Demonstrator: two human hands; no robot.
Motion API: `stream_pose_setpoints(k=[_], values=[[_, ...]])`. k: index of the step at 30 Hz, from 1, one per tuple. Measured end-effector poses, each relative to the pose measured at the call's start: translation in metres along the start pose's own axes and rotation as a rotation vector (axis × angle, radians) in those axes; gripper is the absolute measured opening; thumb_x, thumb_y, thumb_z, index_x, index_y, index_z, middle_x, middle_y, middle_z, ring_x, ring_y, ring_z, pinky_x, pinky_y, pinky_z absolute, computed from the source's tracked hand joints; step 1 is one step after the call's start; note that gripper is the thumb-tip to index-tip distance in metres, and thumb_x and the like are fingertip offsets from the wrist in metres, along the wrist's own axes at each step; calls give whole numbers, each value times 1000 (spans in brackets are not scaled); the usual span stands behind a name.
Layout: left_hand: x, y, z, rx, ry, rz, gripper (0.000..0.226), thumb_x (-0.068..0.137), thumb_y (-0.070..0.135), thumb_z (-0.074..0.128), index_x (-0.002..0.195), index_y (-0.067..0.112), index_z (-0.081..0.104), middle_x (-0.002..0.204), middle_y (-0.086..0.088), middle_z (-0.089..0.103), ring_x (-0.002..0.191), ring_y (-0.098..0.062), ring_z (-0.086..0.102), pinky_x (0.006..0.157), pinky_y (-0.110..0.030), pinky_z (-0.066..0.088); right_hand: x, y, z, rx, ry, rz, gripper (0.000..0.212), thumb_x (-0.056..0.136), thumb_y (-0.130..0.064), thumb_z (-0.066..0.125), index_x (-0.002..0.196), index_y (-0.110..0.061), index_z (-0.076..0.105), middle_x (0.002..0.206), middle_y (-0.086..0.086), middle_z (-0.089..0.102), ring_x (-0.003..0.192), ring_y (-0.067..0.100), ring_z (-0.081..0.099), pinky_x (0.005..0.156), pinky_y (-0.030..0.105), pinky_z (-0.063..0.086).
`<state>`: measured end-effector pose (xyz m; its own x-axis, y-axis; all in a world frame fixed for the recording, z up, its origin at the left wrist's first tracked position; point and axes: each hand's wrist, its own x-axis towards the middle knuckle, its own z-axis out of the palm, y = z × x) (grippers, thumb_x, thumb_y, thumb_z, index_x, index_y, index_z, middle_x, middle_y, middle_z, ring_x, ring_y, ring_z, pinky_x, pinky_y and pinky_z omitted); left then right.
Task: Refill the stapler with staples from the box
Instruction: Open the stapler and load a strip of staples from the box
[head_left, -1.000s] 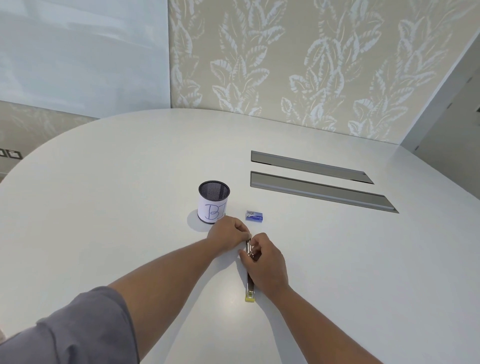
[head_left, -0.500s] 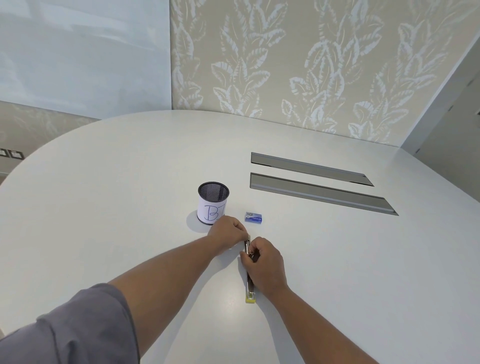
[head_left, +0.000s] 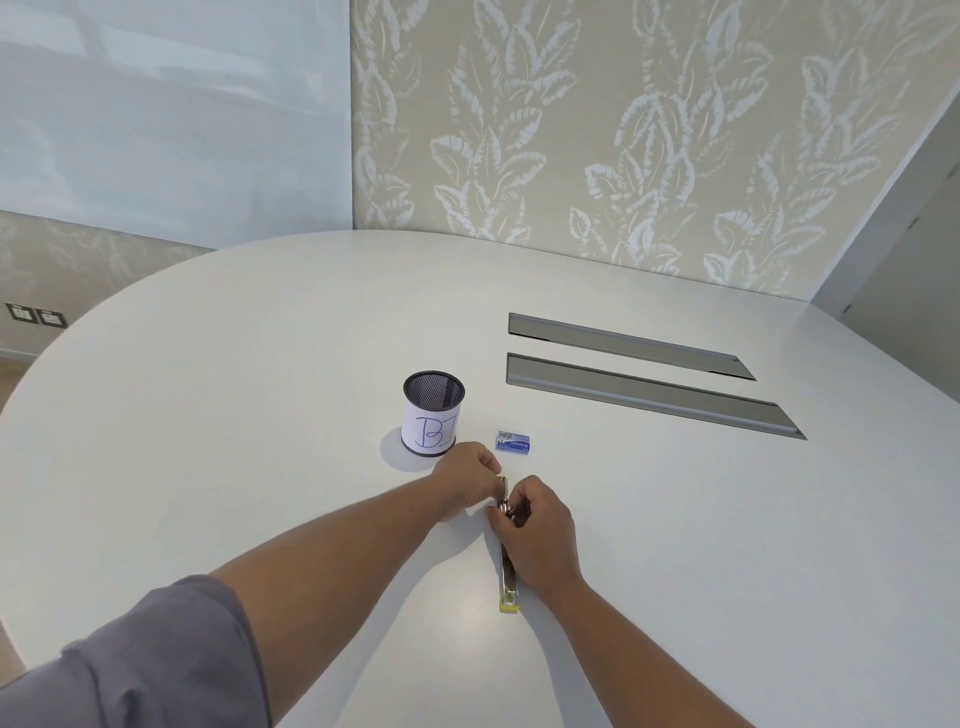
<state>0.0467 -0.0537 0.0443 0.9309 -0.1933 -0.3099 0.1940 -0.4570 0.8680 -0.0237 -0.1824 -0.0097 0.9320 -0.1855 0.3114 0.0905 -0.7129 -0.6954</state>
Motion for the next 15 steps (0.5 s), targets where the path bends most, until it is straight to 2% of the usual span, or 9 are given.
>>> stream_pose_setpoints(k=[8,15], values=[[-5,2,-1,1,-26,10,26,66,-4,76,84,13,67,81,-2,65,79,-19,57,71,-30,48,-1,-2,-2,15,4,32,37,76,-36,76,72,-30,39,66,-8,50,65,8,47,54,19,34],[-6,-2,-4,52,-10,93,12,73,3,72,73,15,69,80,0,71,77,-16,62,75,-31,53,-2,-4,-5,46,19,20,37,73,-38,75,71,-29,39,65,-6,50,61,10,45,52,22,37]])
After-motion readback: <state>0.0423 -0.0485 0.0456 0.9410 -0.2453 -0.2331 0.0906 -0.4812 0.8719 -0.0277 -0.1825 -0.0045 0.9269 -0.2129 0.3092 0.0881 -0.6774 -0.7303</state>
